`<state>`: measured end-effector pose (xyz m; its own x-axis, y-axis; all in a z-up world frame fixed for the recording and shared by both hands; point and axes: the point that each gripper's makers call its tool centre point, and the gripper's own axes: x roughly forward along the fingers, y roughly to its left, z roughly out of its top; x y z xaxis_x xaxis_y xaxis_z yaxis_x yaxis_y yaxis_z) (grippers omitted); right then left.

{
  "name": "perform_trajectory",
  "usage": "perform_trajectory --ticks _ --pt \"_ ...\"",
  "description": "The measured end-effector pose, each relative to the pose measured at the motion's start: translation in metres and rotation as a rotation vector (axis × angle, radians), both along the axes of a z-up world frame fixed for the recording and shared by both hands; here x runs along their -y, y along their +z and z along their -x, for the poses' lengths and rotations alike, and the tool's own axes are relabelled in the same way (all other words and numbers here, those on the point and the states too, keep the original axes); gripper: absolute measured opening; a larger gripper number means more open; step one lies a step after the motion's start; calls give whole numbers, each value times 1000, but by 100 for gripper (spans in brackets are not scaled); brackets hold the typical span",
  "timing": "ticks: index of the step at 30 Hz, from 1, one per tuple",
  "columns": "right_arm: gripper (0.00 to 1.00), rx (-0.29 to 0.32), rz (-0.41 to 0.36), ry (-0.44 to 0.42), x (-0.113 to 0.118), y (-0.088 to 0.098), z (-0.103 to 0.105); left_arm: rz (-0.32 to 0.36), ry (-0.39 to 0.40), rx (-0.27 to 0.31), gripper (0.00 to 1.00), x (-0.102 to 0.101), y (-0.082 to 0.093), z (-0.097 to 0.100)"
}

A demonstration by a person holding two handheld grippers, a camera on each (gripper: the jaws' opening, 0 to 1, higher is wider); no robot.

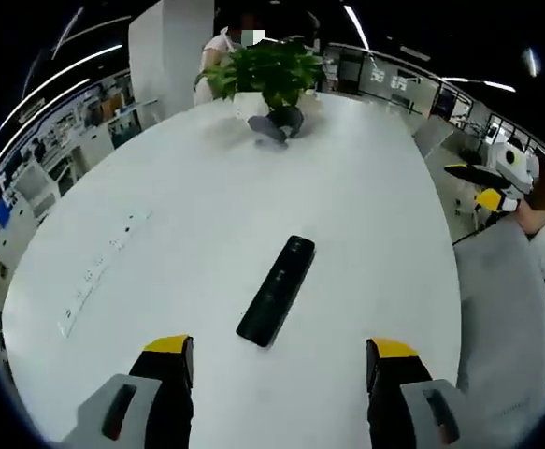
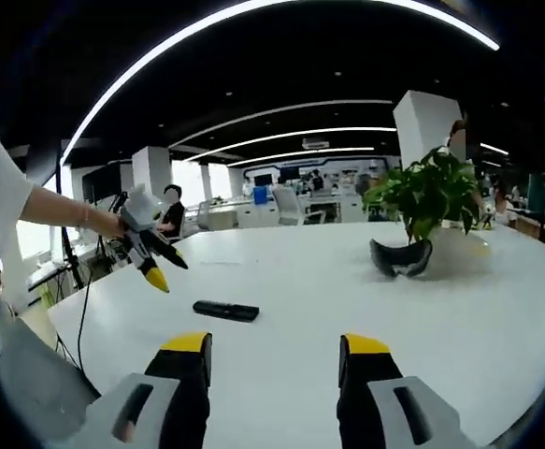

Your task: Press the specified remote control buttons in sequence, fully releasing each button before pressing the next.

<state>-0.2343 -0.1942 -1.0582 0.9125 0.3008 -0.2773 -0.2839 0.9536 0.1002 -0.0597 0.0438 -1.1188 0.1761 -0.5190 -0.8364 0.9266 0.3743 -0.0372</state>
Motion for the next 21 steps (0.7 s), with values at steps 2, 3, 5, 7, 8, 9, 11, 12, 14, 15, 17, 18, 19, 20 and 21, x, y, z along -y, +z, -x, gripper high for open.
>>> perform_trajectory --ticks 2,3,5,7,8,9,11,12,14,15,17,18,19,20,21 --pt "52 -3 4 1 0 0 0 -51 -47 -1 74 3 -7 -4" --pt "51 -4 1 1 0 0 1 -74 -78 13 72 5 -10 -7" --pt "51 2 -26 -3 0 2 0 -113 -101 10 71 9 -18 -11" --pt "51 13 -36 -13 2 4 0 -113 -96 -15 70 16 -26 -17" --pt "51 13 -40 -17 2 4 0 -115 -91 -24 70 17 -29 -19" --pt "51 11 -41 -19 3 4 0 -123 -94 -33 70 20 -34 -22" --pt "50 2 -35 -21 3 2 0 -159 -108 -47 69 20 -44 -24" --pt "50 1 -34 -20 3 2 0 -172 -116 -53 68 21 -48 -24" --pt "50 -1 -35 -18 3 1 0 -199 -120 -63 65 22 -55 -25" --pt "50 0 -37 -17 3 1 0 -200 -115 -69 63 24 -57 -26" --pt "50 2 -47 -21 3 2 0 -206 -107 -75 61 29 -62 -27" --pt "50 3 -50 -25 4 2 0 -212 -113 -76 60 32 -65 -27" --pt "50 3 -52 -27 5 2 0 -223 -122 -72 58 33 -67 -27" --pt "49 3 -53 -30 6 2 0 -246 -144 -55 56 33 -71 -27" --pt "49 6 -54 -34 6 2 0 -260 -161 -46 55 33 -73 -27"
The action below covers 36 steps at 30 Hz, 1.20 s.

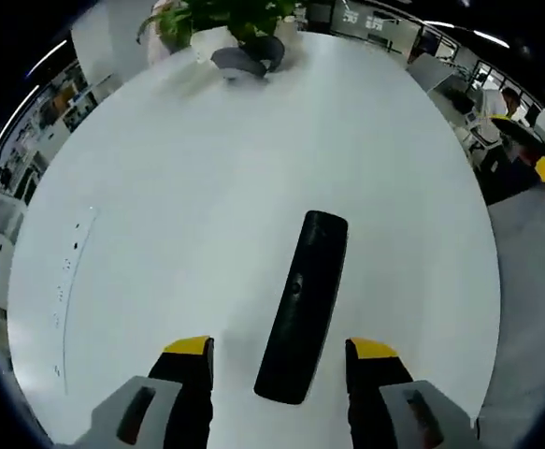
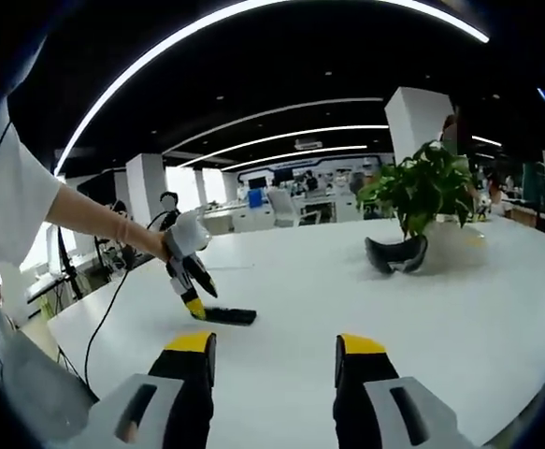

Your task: Press the specified remote control buttons in sequence, fully releasing each button before pressing the next.

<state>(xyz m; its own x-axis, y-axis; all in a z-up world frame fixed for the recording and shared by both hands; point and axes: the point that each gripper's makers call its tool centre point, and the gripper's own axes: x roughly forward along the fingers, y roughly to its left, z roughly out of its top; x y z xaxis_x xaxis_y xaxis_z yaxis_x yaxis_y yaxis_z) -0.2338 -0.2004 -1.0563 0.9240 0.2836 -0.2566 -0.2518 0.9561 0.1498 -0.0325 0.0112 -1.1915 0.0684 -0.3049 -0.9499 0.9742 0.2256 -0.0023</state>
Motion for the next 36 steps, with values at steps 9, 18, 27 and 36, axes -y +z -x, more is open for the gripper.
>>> perform_trajectory --ticks 9,18,27,36 --pt "47 17 -39 -20 4 4 -1 -16 -28 -12 45 0 -5 7" --pt "47 22 -37 -20 4 5 -1 16 -20 6 25 -1 -5 6" --pt "47 16 -21 -17 3 4 -1 3 -4 5 23 -2 -5 14" --pt "48 4 1 -15 2 2 0 -7 16 7 23 -2 -5 36"
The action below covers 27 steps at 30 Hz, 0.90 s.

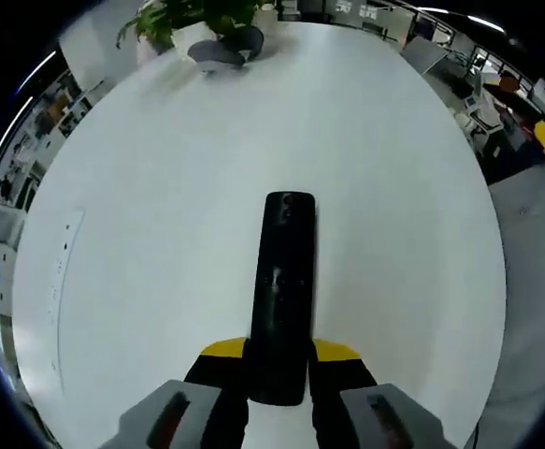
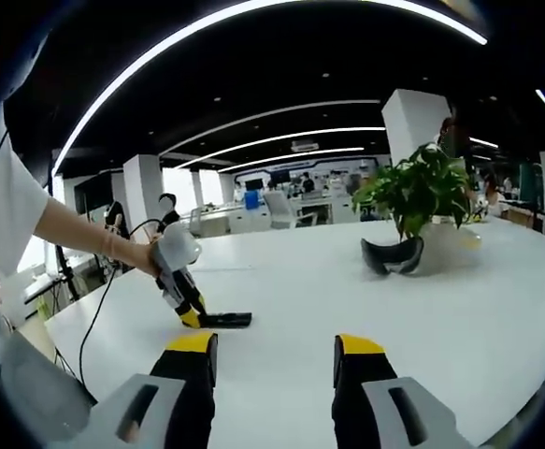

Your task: Press the specified remote control buttons in sequence, fully releasing each button before pressing the next.

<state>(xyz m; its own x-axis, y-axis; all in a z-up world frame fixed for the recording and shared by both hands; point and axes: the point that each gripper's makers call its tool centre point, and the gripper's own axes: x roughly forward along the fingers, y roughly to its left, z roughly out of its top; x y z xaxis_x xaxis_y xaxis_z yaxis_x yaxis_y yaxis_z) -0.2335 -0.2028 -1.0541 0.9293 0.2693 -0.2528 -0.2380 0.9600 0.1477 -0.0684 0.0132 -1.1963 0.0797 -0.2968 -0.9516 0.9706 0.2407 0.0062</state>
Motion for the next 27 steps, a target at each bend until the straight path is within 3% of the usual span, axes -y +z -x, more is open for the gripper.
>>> perform_trajectory --ticks 27 --pt "47 -26 28 13 0 -7 2 -11 -64 4 23 4 0 54"
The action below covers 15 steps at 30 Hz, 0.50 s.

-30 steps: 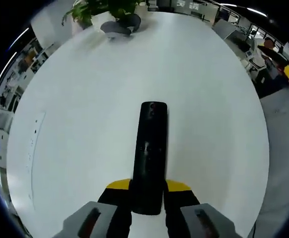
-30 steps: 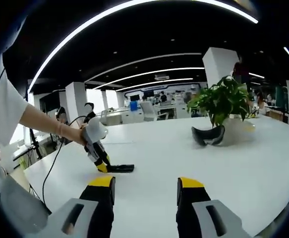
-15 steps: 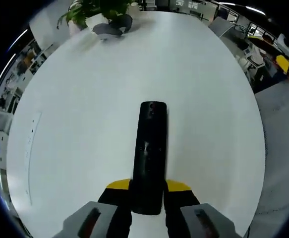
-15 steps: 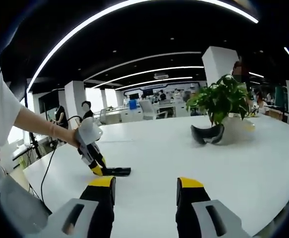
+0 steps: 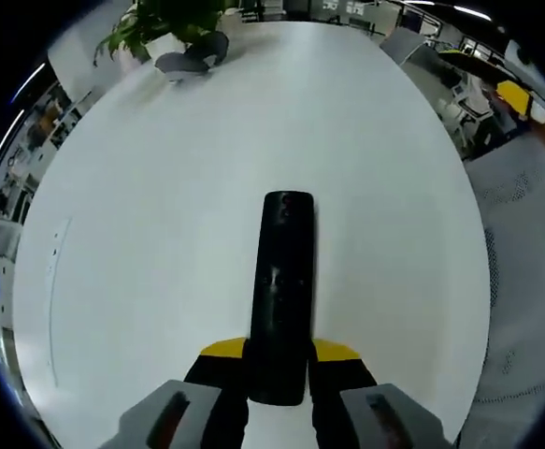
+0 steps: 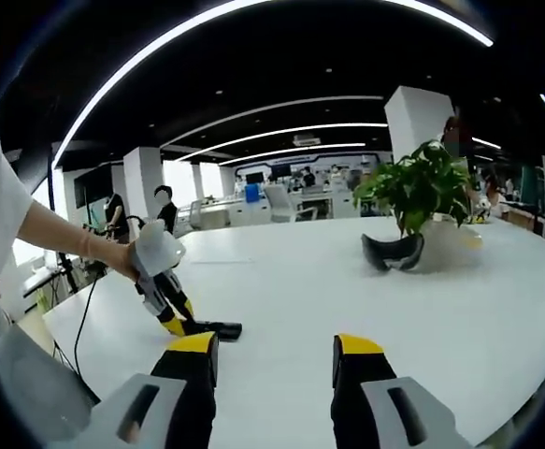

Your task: Press the specified remote control buttons in sequence, fully releasing each button before pressing the next.

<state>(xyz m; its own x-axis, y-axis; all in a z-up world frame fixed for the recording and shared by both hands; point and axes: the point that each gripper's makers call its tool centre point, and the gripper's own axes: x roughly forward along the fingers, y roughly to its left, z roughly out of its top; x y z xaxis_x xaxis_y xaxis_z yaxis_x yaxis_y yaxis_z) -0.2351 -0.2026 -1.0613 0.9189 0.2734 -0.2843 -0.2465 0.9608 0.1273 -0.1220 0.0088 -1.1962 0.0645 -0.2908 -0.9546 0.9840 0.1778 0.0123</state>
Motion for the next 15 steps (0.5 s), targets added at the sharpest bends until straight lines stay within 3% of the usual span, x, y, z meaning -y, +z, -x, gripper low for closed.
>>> perform_trajectory --ticks 8,15 --pt "46 11 -6 -8 2 2 0 -9 -57 2 23 1 0 16" --pt "46 10 -8 -6 1 2 0 -7 -53 3 23 2 1 25"
